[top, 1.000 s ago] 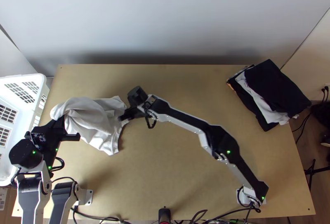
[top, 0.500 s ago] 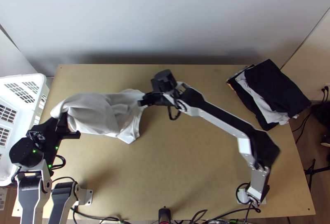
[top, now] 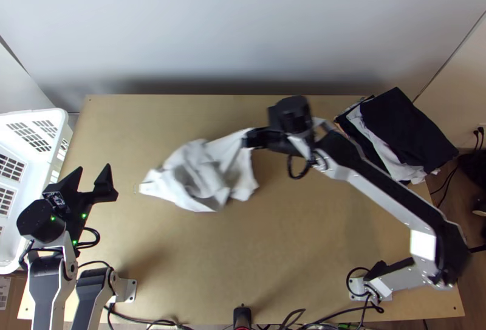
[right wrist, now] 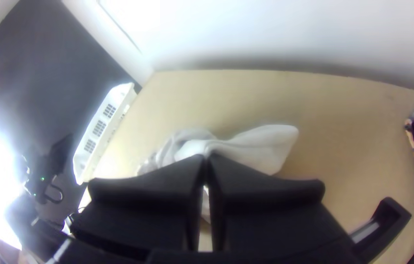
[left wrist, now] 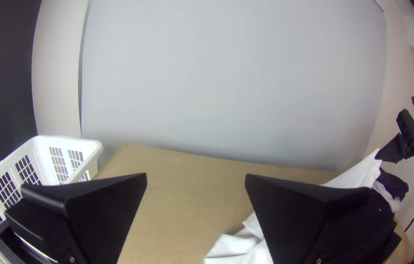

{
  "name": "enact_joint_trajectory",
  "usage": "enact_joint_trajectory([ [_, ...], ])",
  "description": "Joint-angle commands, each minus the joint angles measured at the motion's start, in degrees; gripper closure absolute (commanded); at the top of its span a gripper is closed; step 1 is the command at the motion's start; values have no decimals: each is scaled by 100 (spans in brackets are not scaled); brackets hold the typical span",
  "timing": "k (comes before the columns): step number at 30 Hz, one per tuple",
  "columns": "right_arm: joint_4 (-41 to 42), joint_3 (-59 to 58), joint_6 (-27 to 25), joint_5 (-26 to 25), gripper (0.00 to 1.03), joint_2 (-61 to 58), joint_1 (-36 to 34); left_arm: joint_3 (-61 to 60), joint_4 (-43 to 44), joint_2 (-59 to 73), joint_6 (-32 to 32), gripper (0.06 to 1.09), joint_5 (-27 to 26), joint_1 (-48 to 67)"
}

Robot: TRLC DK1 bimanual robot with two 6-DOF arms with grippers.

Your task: Fold the t-shirt

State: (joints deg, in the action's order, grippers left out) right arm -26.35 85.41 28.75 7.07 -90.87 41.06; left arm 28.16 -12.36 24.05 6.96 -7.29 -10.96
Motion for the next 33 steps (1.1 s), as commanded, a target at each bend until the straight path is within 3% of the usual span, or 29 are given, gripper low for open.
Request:
enact_joint_trajectory([
  [1,-195,-173,280,-101,100,869,-994,-13,32,73,112,10,-18,-90],
  [5,341,152,-54,-558,100,1098,-1047,14,137,56,394,10,-27,24],
  [9,1308,1066,-1214,-1481,100,992,-379,31,278,-6,693,10,-45,182],
  [13,1879,2085,-2111,-1858,100,641,-239,23,471,-15,877,10,-36,367],
  [17,1905,2463,-2234,-1858,100,509,-98,-4,533,-6,868,10,-27,358],
  [29,1826,2780,-2497,-1850,100,395,1546,-83,533,-15,965,10,-27,384],
  [33,1809,2868,-2814,-1823,100,342,2126,-144,533,-15,991,10,-18,411],
])
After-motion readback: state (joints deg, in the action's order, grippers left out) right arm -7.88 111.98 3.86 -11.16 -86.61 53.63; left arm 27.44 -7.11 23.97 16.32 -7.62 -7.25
